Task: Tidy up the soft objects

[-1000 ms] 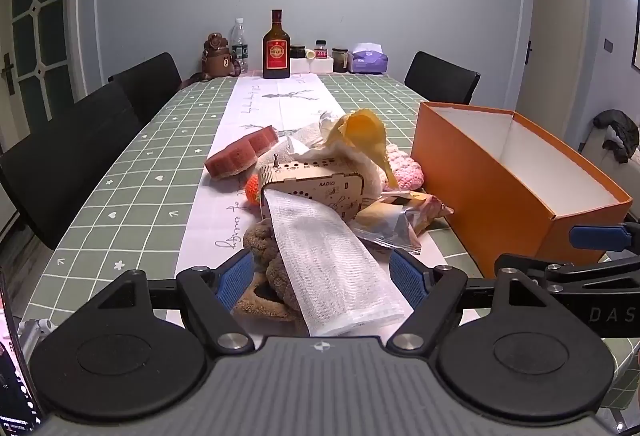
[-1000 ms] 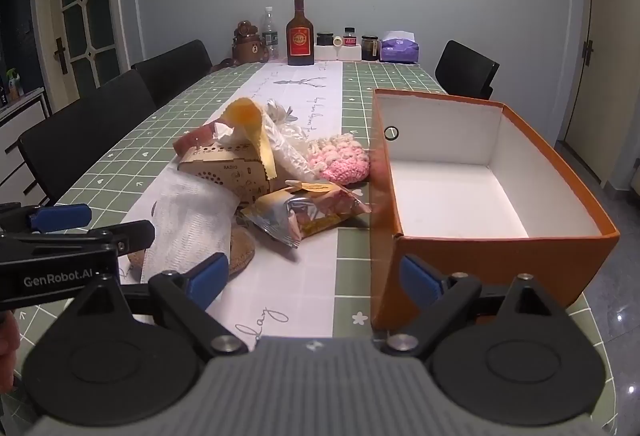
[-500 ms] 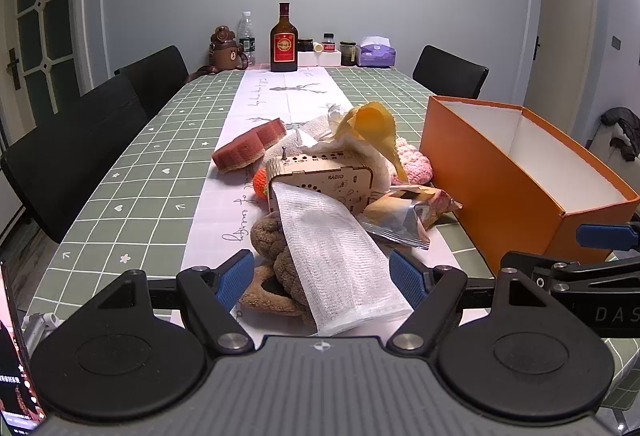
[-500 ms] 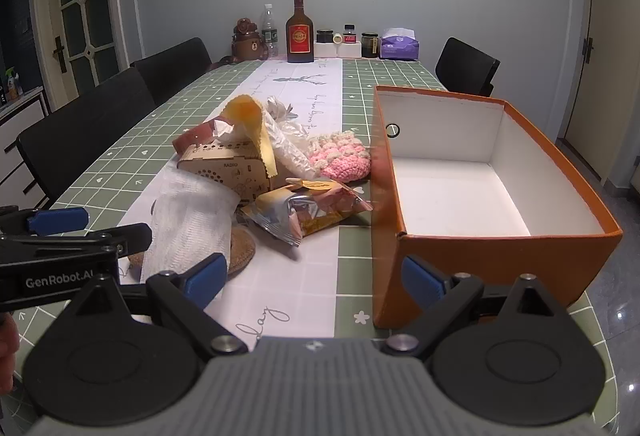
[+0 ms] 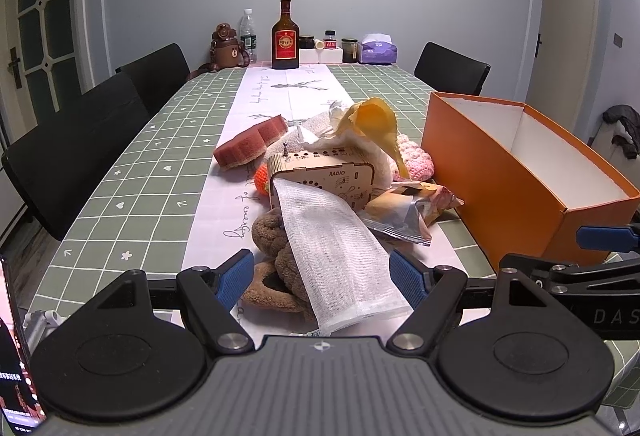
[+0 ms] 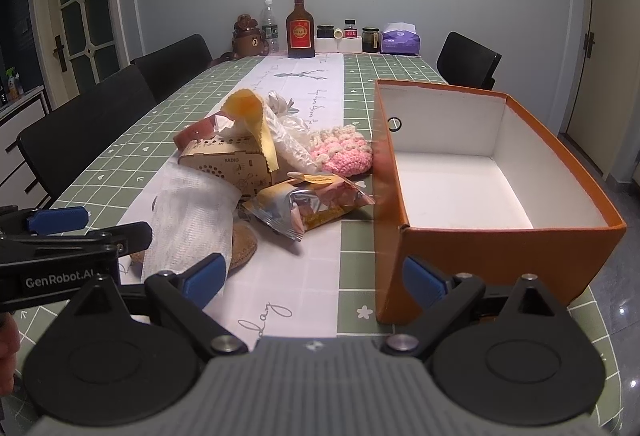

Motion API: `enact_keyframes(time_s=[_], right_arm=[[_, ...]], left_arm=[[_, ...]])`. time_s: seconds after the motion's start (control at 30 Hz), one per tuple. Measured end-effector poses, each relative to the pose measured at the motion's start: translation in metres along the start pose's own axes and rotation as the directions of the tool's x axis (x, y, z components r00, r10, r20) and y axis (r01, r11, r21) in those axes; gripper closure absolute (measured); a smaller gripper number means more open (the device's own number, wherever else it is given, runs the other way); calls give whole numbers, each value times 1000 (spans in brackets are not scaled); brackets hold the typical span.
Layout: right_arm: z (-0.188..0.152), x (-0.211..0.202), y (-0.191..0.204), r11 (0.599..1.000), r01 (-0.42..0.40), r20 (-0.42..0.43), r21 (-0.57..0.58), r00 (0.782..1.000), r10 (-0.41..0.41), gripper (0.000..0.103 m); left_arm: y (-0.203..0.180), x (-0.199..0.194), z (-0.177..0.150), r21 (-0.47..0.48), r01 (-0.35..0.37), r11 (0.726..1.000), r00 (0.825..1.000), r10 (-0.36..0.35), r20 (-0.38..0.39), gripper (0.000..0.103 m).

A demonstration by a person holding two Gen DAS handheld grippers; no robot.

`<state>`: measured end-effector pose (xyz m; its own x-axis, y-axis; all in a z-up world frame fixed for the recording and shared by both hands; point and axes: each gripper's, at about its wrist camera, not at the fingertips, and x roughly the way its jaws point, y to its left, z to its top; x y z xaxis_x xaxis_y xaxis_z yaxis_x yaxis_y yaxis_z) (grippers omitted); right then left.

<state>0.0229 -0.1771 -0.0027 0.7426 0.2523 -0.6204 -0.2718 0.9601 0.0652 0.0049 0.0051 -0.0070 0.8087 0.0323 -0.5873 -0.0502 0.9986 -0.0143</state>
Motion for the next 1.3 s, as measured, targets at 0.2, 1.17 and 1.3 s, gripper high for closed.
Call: enact_keyframes(time_s=[0.2,1.17,1.3], right_arm=[[0,0,-1,1000,-1,-7,10,1000,1,9],[1,-3,-1,1000,-9,-2,13,1000,9,9],[2,-2,-1,1000,-10,-7,14,1000,10,9]], left_arm=[[1,0,-1,1,4,1000,1000,-4,-1,13],[-1,0,-1,5,3,1000,1000,-3,-3,13],[-1,-1,0,5,3,1000,1000,-3,-4,13]])
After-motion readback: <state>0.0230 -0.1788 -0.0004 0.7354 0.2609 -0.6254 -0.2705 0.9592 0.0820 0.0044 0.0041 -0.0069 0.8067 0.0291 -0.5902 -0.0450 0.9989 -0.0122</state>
